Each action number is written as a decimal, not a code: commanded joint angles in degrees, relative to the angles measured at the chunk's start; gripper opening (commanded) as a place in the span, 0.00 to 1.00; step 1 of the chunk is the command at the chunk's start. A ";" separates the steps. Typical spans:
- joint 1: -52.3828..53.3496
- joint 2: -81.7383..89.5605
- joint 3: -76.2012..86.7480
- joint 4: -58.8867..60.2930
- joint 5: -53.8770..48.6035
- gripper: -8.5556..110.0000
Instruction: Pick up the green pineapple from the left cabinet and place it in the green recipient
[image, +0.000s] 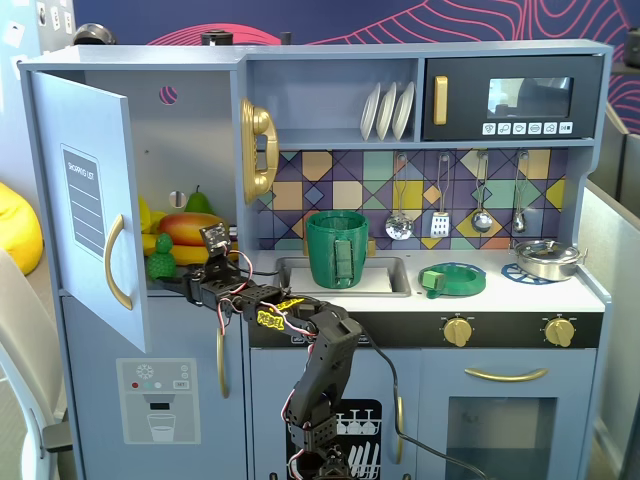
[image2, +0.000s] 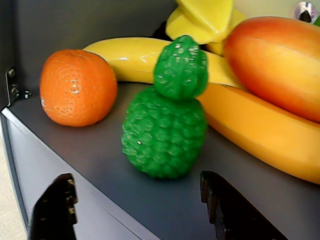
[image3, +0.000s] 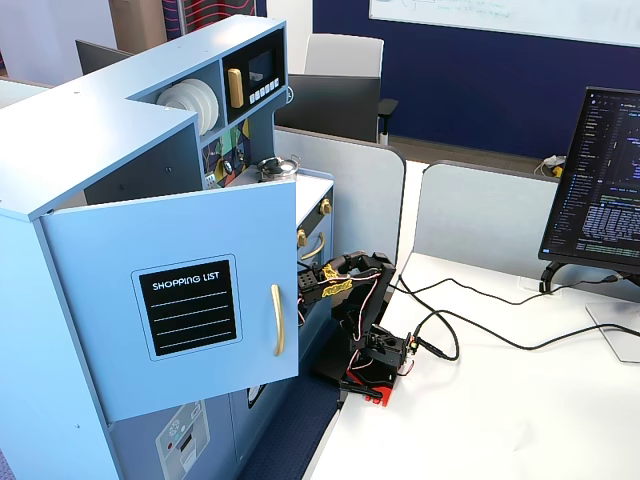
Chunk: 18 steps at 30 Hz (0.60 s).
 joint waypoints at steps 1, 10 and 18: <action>-0.62 -0.88 -5.71 -2.72 2.55 0.33; 0.53 -6.86 -10.37 -4.75 3.25 0.40; 1.41 -11.43 -13.71 -5.62 -0.62 0.37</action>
